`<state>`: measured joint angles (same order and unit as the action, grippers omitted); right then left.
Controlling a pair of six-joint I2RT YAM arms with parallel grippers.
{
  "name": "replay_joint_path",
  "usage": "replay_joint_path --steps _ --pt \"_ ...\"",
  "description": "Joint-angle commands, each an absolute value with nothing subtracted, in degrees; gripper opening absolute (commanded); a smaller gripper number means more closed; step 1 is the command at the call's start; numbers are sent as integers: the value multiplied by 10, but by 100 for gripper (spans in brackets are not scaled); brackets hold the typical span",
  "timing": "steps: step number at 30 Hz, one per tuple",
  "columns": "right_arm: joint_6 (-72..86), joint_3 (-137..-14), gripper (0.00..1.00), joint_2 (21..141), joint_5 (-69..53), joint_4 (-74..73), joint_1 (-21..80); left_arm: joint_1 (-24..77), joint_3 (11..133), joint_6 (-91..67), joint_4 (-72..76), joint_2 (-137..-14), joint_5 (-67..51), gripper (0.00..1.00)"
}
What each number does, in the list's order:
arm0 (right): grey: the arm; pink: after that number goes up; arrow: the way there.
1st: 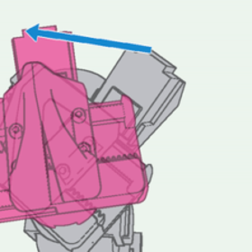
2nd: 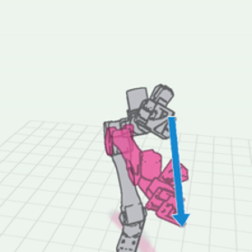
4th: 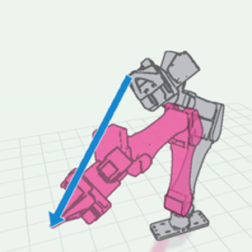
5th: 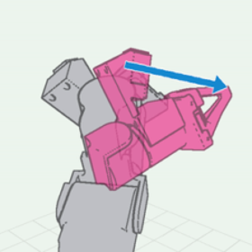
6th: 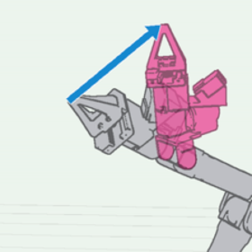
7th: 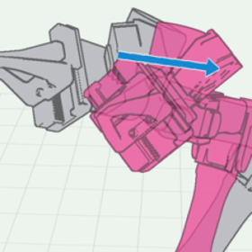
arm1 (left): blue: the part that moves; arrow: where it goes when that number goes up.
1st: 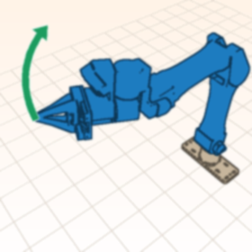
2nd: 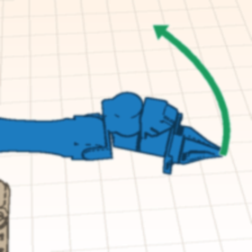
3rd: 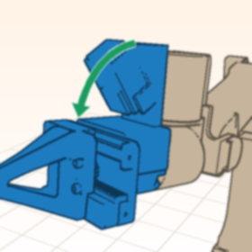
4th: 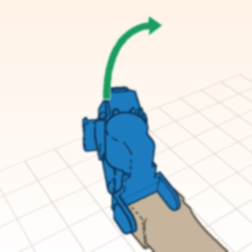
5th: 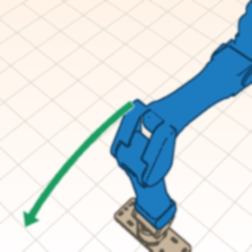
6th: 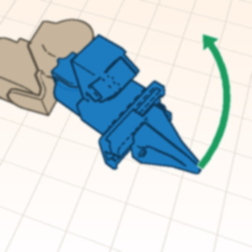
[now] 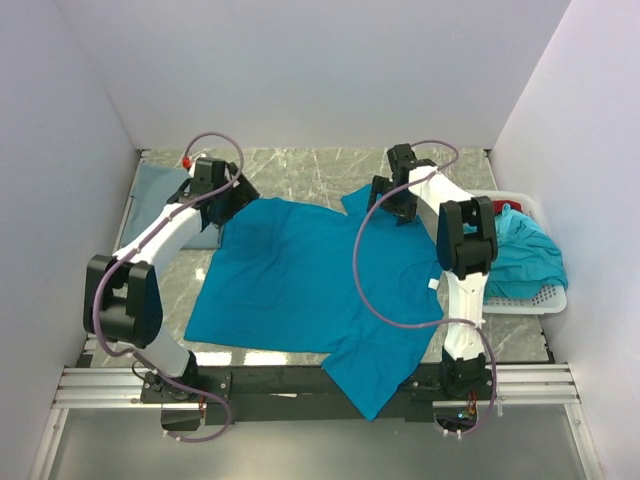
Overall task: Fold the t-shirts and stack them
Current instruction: Flatten the tshirt out
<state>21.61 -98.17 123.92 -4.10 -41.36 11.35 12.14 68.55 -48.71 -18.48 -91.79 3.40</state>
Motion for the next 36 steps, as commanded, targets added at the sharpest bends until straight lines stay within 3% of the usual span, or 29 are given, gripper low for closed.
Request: replay_joint_path --steps 1,19,29,36 --pt "223 -1048 93 1284 -29 -455 100 108 672 -479 -182 -867 59 99" --pt "209 -1316 93 1445 -91 -573 67 49 647 -502 -185 -847 45 100" --pt "223 -1396 93 1484 -119 -552 37 36 657 -504 -208 -838 52 99" --pt "179 -1392 93 1449 -194 -481 30 36 633 -517 -242 -796 43 99"
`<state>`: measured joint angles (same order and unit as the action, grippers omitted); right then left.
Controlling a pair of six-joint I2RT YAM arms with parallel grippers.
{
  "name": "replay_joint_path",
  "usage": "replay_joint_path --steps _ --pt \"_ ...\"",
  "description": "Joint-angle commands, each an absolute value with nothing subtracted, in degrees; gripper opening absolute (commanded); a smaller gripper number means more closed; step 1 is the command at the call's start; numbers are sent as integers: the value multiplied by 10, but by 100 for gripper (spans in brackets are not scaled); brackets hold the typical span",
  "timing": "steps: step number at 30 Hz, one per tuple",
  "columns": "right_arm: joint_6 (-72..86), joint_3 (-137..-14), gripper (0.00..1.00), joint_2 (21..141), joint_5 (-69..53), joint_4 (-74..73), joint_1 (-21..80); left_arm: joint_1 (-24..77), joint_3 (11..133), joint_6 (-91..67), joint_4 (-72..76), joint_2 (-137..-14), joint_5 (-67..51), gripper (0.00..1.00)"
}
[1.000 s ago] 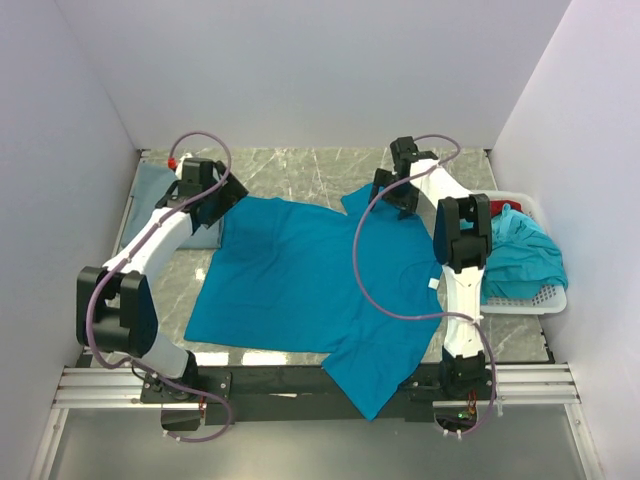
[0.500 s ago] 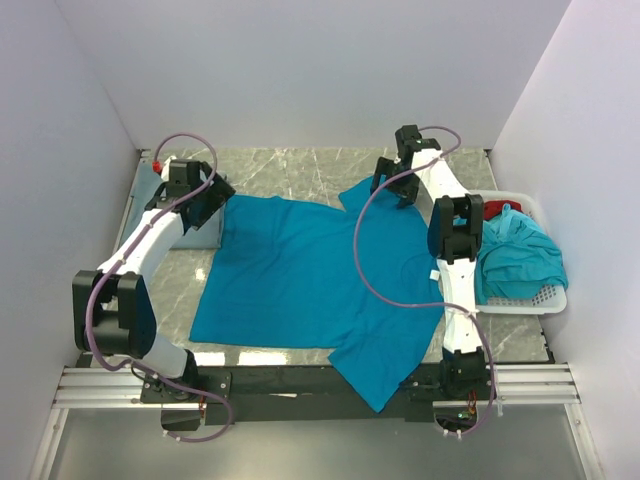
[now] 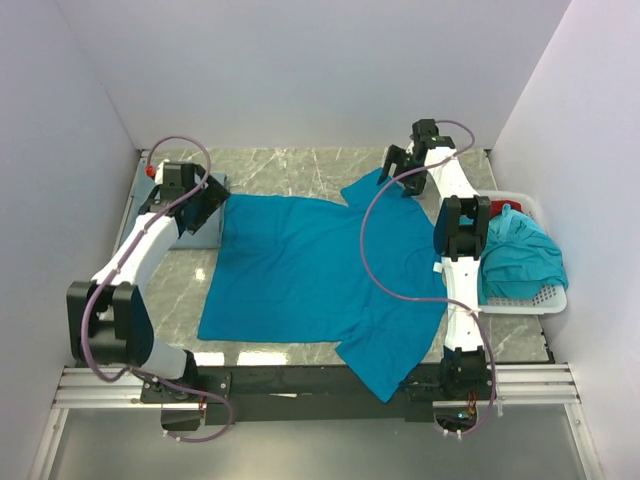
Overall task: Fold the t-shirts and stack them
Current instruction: Flatten the tshirt out, then fold the tshirt
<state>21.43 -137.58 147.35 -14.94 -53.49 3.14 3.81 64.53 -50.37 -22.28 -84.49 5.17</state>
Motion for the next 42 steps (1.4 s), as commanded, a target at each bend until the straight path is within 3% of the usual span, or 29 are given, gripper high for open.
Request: replay_joint_path --steps 1,6,9,14,18,24,29,34,42 --pt "169 -1397 94 1441 -198 -477 37 36 627 -519 -250 -779 37 99" --pt "131 -1367 94 1341 -178 -466 61 36 544 -548 -325 -692 48 99" --pt "127 -1284 95 1253 -156 -441 88 36 475 -576 -366 -626 40 99" --pt "155 -1044 95 1079 -101 -346 139 37 384 -626 -424 -528 4 100" --pt "186 -891 95 996 -108 -294 167 46 307 -656 -436 -437 -56 100" --pt "210 -767 95 921 -115 -262 174 106 245 -726 -484 -360 -54 99" --pt "210 -731 95 898 -114 -252 174 182 248 -778 -498 -363 -23 100" --pt "207 -718 95 897 -127 -251 175 194 268 -792 -569 -406 33 99" --pt "203 -722 95 902 -148 -262 174 194 235 -861 -498 -455 121 100"
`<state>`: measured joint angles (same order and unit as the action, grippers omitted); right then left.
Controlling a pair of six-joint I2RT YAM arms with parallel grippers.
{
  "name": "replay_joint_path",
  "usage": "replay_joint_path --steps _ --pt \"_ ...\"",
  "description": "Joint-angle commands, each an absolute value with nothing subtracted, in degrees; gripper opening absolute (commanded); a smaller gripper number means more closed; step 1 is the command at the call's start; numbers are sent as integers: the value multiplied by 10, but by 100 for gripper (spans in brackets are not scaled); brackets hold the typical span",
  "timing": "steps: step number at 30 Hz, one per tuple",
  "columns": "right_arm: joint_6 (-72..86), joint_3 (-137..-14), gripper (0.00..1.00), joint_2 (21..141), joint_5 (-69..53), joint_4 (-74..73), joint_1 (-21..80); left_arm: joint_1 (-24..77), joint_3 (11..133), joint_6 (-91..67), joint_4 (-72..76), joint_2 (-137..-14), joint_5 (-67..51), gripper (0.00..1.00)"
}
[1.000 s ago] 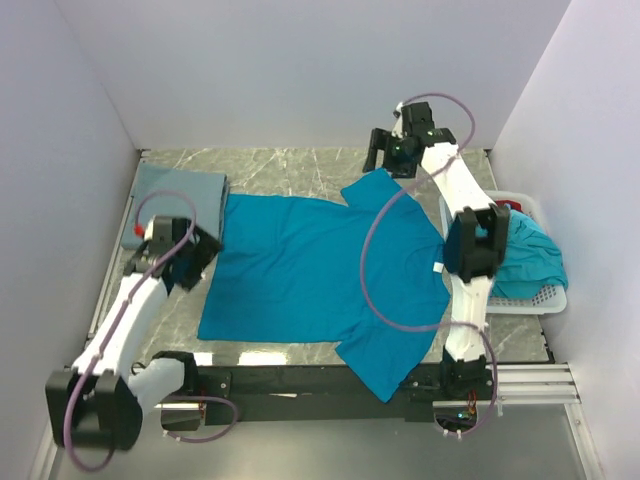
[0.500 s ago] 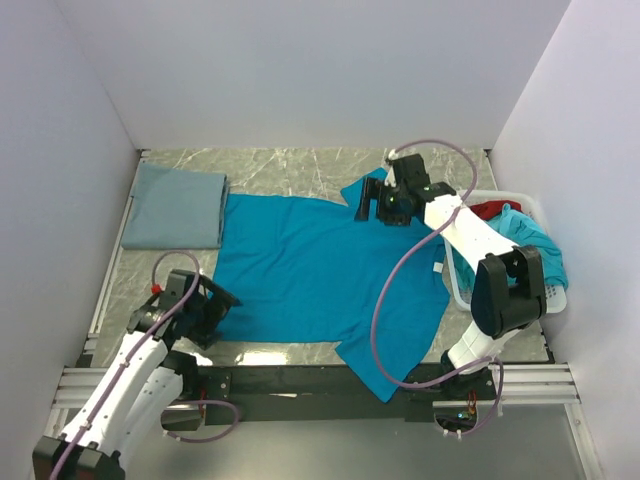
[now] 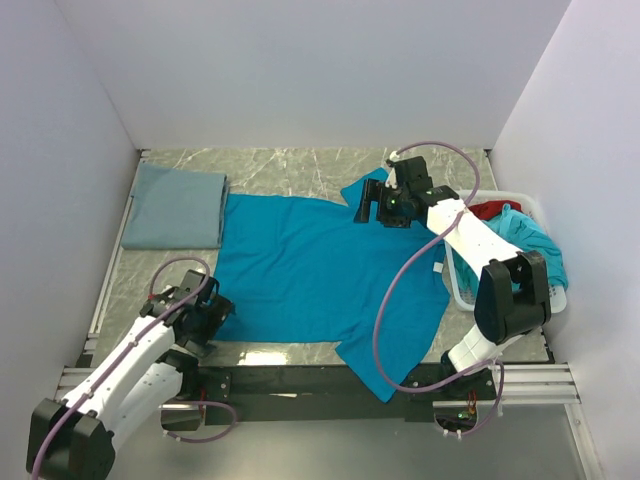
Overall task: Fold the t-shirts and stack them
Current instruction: Fold the tshirt
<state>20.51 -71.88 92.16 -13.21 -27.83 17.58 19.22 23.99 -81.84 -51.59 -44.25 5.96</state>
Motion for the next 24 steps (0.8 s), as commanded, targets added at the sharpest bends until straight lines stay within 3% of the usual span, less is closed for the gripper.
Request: replay_joint_path --steps 1,5,6,8,10,14,17,21,24 --pt "201 -728 94 910 -151 -270 174 194 235 -872 -500 -458 134 99" --pt "197 -741 94 920 -142 -284 173 194 229 -884 -496 -468 168 91" --pt "197 -743 94 922 -138 -285 172 194 230 -886 -496 -472 175 82" --pt "196 -745 94 923 -140 -287 170 194 231 -893 -495 -476 190 74" --pt "197 -745 94 922 -140 -287 171 194 229 -894 -491 -481 196 51" --pt "199 -736 94 920 -135 -287 171 193 231 -895 -491 -490 192 48" --pt "203 -731 94 919 -138 -286 170 193 229 -889 -490 -490 180 39" --pt "207 -716 94 911 -139 -288 171 193 219 -887 -481 -480 163 1" --pt "210 -700 94 896 -132 -291 174 193 214 -885 -480 -473 158 1"
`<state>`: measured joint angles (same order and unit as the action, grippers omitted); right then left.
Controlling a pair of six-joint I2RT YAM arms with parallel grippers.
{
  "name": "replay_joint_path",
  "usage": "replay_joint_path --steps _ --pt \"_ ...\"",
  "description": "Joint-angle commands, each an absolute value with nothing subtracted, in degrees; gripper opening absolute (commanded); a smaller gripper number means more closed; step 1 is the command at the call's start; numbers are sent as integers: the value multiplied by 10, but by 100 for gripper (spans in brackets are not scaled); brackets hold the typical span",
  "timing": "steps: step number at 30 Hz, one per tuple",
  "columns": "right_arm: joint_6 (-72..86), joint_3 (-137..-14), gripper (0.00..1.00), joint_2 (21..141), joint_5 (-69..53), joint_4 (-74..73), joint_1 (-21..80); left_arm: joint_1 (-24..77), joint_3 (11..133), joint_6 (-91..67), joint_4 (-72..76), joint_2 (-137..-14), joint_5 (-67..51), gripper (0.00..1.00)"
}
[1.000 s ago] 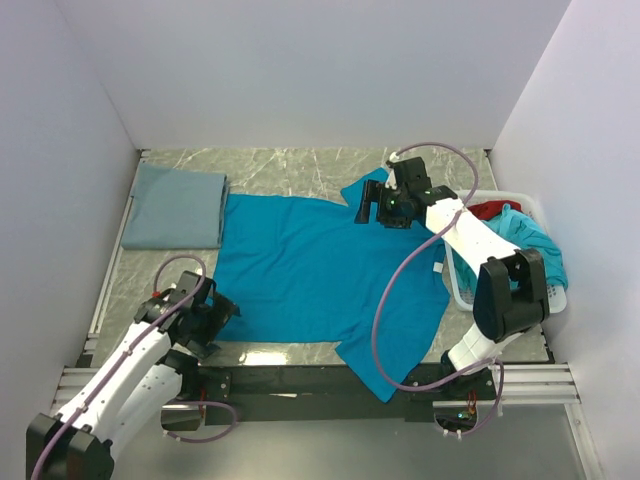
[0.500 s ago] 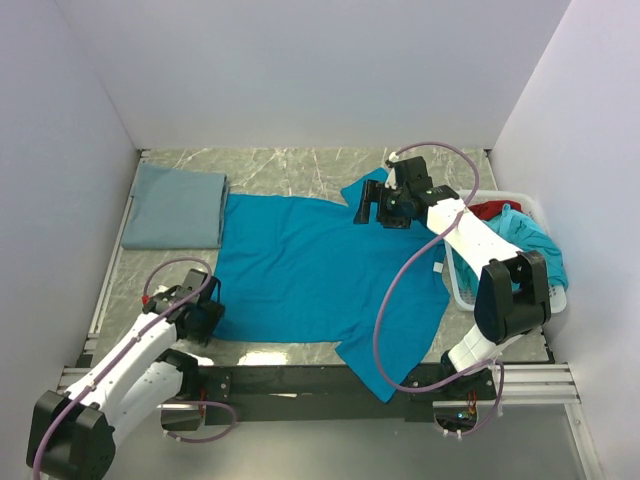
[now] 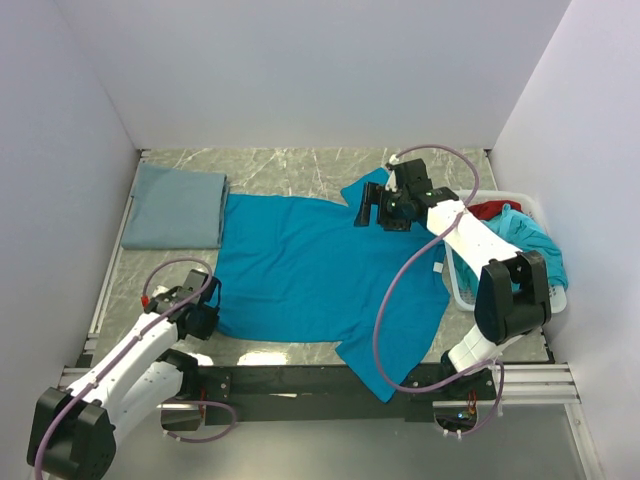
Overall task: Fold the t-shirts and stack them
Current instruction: Fold the tshirt
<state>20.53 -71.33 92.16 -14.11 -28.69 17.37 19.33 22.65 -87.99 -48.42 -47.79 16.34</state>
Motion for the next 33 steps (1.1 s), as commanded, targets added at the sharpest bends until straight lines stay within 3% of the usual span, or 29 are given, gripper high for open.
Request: replay_joint_path --steps 1,10,19,26,33 --pt "211 -695 93 891 -130 -292 174 194 215 -883 -479 -470 157 0" --pt "192 -605 93 761 -20 -352 285 194 227 -862 -501 -403 166 1" --pt "227 -471 91 642 -57 -452 499 194 215 -865 -501 -350 167 1" --pt "286 -408 84 659 -67 -474 662 194 219 -854 -490 -356 171 1" --pt "318 -395 80 709 -62 -465 757 194 218 -847 -483 -364 176 1"
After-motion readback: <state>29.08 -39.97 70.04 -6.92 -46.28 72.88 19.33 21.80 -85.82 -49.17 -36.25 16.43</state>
